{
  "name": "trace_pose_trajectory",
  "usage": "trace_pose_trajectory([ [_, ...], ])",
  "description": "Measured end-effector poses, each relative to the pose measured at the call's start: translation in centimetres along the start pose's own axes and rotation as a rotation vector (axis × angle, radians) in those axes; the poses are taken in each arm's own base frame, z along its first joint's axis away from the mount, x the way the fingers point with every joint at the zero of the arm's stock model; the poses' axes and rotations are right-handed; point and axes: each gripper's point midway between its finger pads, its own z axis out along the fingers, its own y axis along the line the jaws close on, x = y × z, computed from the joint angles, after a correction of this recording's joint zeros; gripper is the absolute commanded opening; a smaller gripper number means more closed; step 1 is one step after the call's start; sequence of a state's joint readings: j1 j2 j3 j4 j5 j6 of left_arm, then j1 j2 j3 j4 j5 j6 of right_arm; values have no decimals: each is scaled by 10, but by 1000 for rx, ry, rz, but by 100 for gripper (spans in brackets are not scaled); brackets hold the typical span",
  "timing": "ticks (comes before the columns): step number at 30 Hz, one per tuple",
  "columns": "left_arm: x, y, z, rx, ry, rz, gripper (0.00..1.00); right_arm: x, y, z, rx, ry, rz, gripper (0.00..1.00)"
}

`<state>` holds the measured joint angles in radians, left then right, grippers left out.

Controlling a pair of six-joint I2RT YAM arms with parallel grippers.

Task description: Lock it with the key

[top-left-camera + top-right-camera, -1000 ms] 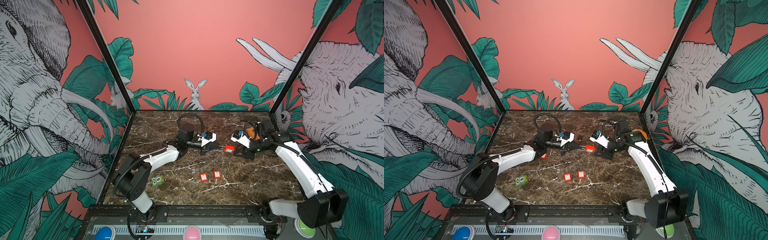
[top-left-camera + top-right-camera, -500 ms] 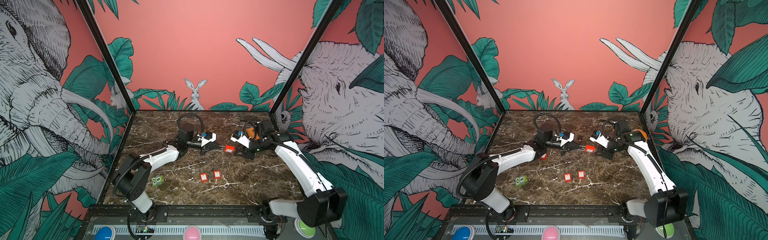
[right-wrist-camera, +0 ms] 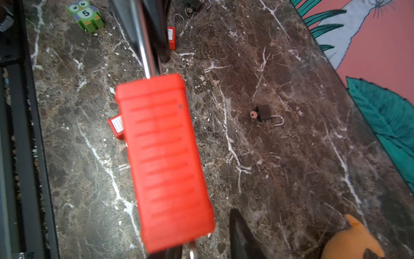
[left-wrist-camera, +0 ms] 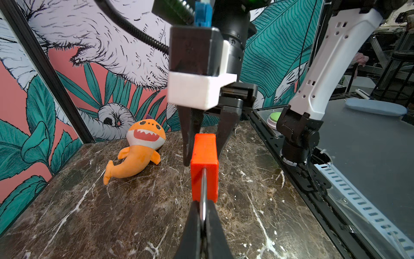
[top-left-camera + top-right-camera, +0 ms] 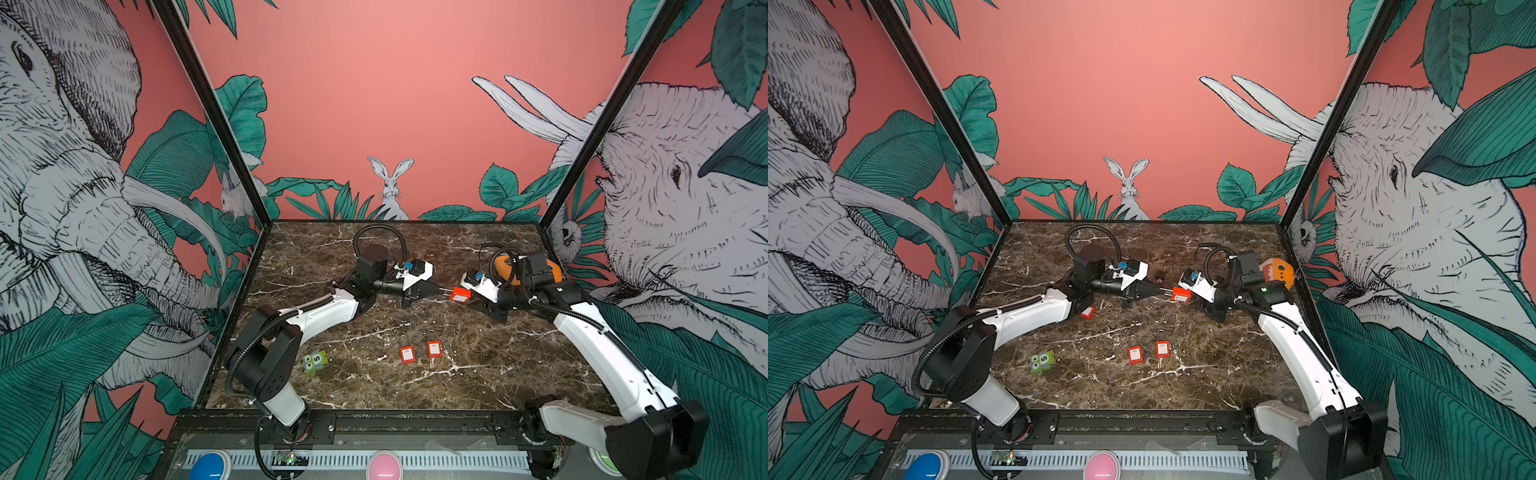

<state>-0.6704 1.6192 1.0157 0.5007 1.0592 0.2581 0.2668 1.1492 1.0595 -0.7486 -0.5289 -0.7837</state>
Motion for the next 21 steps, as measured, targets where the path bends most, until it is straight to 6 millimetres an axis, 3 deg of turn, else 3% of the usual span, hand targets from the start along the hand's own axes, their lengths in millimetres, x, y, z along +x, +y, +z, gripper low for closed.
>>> trace_pose_trajectory([
  [8,-1,-1,0,8,-2,7,0,0,-1,-14,21,0,-8,29],
  [21,4,-5,0,30,20,14,0,-13,8,-9,-126,-23,38,17],
])
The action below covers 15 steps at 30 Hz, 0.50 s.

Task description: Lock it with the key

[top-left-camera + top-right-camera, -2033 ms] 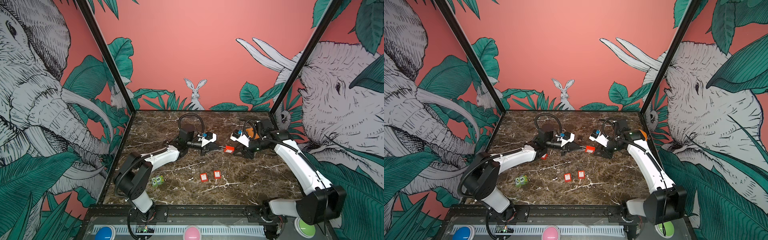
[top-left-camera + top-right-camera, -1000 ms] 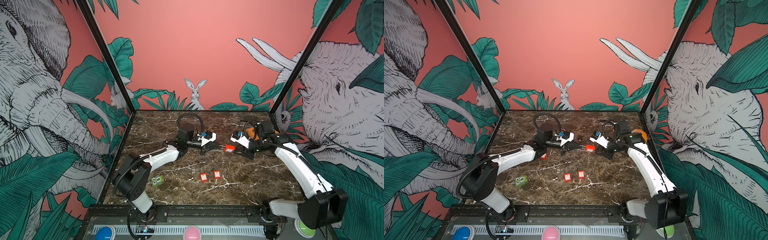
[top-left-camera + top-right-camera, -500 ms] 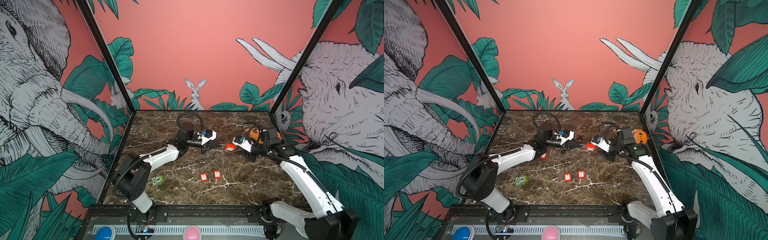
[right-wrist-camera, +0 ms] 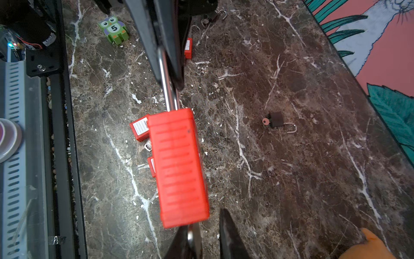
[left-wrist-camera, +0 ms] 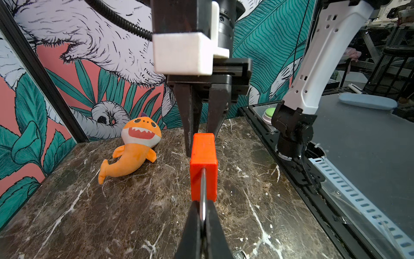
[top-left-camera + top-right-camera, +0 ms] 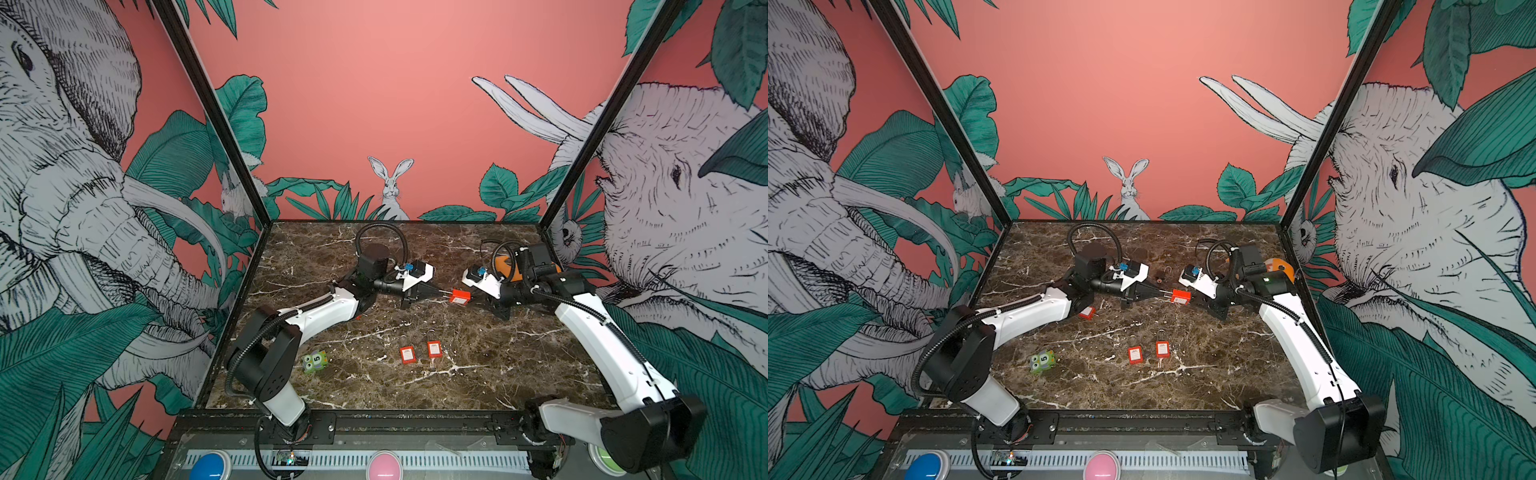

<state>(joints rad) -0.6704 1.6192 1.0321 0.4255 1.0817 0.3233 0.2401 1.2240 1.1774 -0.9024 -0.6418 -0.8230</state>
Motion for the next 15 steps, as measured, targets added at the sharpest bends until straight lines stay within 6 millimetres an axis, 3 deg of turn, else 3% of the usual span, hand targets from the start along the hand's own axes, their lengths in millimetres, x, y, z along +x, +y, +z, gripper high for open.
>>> trace_pose_trajectory([
  [8,5,-2,0,5,16,5,0,5,10,2,-51,12,-9,2],
  [15,8,-4,-1,10,27,20,0,7,15,1,-68,20,-36,0],
])
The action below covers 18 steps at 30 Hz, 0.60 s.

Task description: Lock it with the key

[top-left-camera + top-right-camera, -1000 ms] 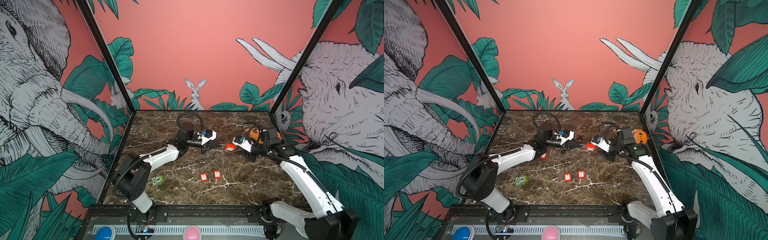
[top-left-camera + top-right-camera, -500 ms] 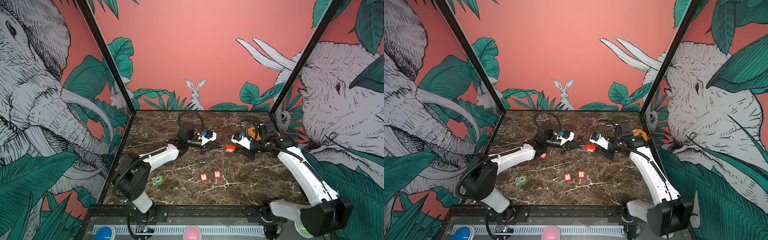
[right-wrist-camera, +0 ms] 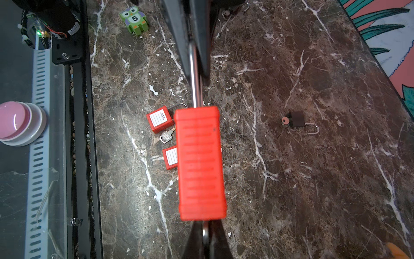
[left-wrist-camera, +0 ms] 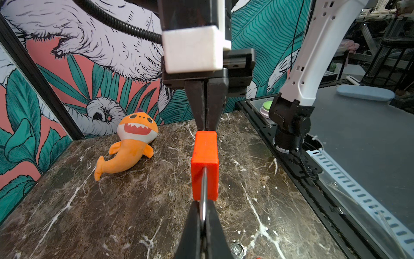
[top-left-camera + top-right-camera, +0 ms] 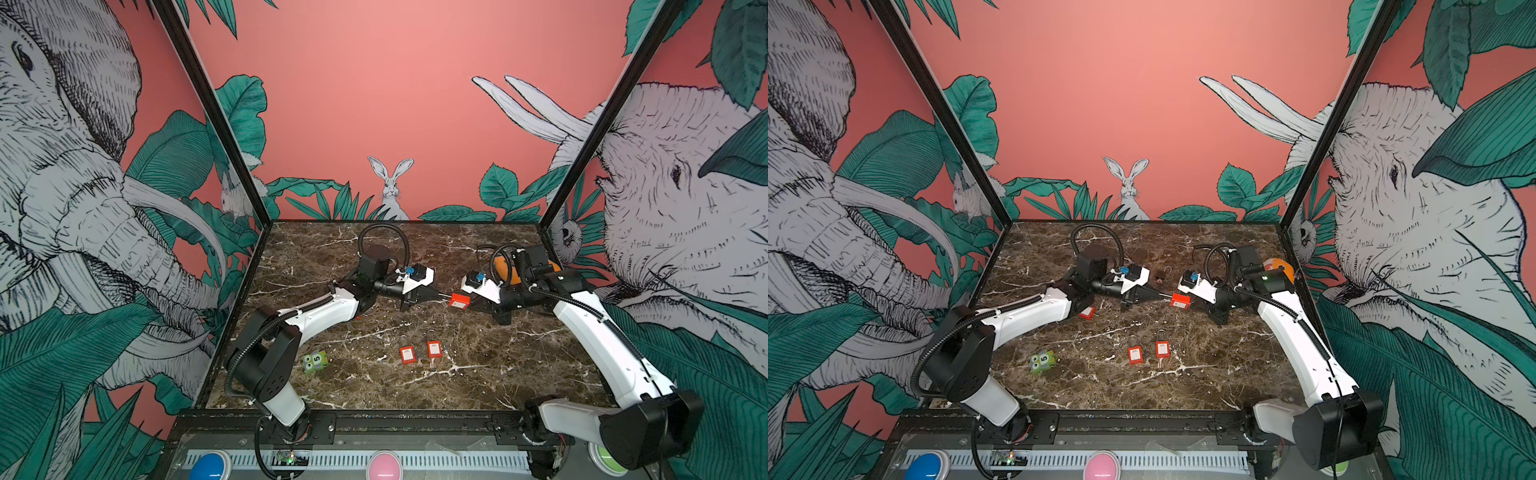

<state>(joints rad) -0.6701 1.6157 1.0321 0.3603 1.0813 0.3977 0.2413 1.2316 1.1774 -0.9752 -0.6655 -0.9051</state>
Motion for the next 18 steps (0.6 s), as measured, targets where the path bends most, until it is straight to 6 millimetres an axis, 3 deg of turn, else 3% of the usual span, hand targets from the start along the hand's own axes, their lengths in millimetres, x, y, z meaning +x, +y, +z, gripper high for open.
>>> trace_pose_trajectory([
  [8,-2,1,-11,-15,0,-4,0,1,4,0,20,-17,-44,0],
  [18,-4,-3,-39,-63,48,16,0,30,11,4,61,34,-1,0],
])
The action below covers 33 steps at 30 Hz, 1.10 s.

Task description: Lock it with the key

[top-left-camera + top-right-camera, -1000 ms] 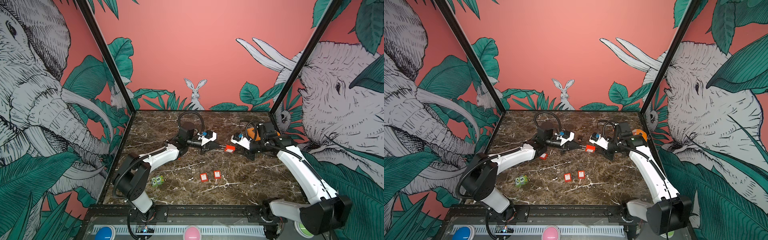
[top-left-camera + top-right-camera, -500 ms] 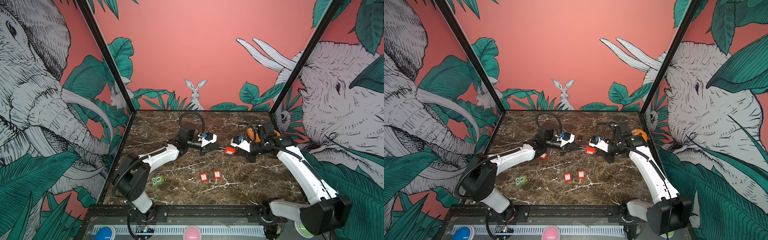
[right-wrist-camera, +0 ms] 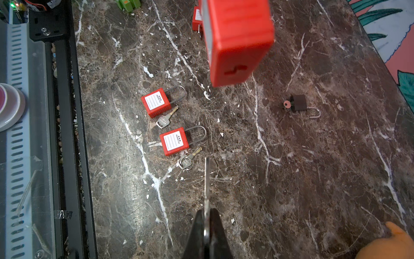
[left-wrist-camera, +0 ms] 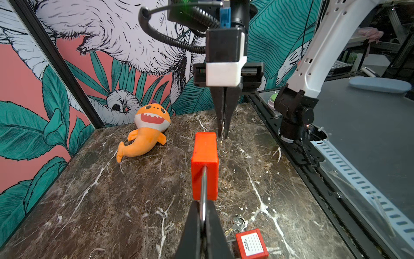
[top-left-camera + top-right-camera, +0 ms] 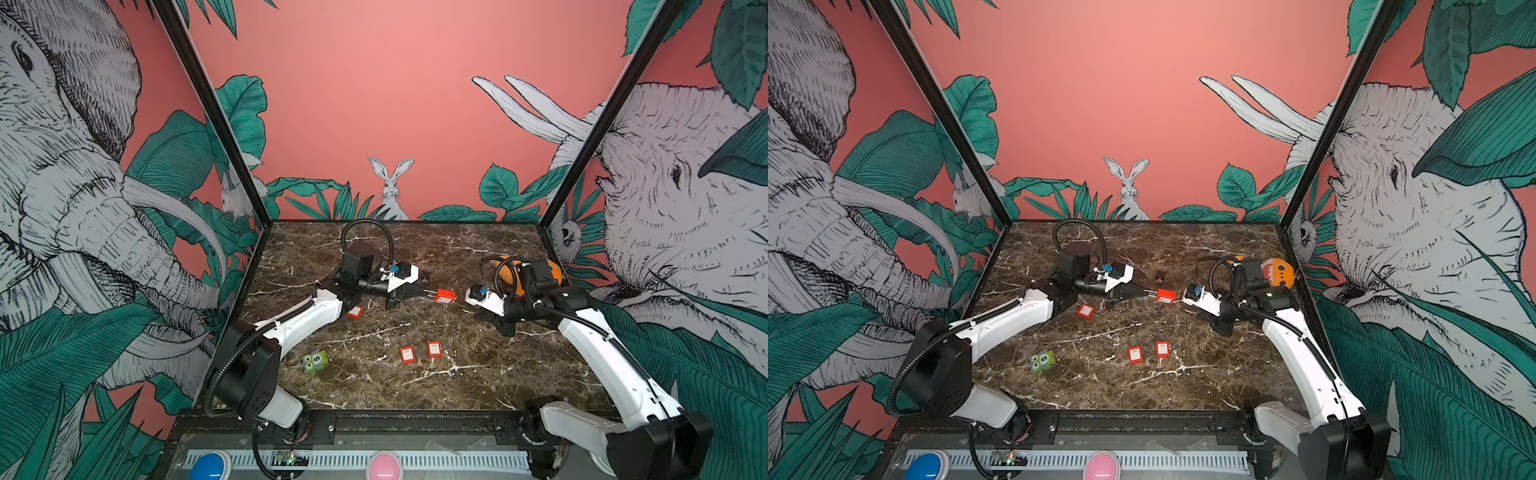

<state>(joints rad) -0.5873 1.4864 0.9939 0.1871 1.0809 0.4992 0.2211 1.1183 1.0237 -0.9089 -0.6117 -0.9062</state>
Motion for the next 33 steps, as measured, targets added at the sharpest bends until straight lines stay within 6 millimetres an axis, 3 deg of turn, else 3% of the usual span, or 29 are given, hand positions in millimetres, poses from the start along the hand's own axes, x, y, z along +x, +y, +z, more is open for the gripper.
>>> trace_pose_trajectory([
  [6,17,-9,-13,24,133,-60,0,8,-19,6,98,21,64,0],
  [12,21,-16,-35,59,361,-91,0,14,-40,9,216,12,205,0],
  [16,46,-39,-51,110,520,-195,0,12,-50,11,285,-18,289,0],
  [23,84,-74,-73,189,740,-366,0,16,-52,22,359,-26,393,0],
  [33,140,-110,-83,342,998,-471,0,22,-54,26,423,-61,469,0],
])
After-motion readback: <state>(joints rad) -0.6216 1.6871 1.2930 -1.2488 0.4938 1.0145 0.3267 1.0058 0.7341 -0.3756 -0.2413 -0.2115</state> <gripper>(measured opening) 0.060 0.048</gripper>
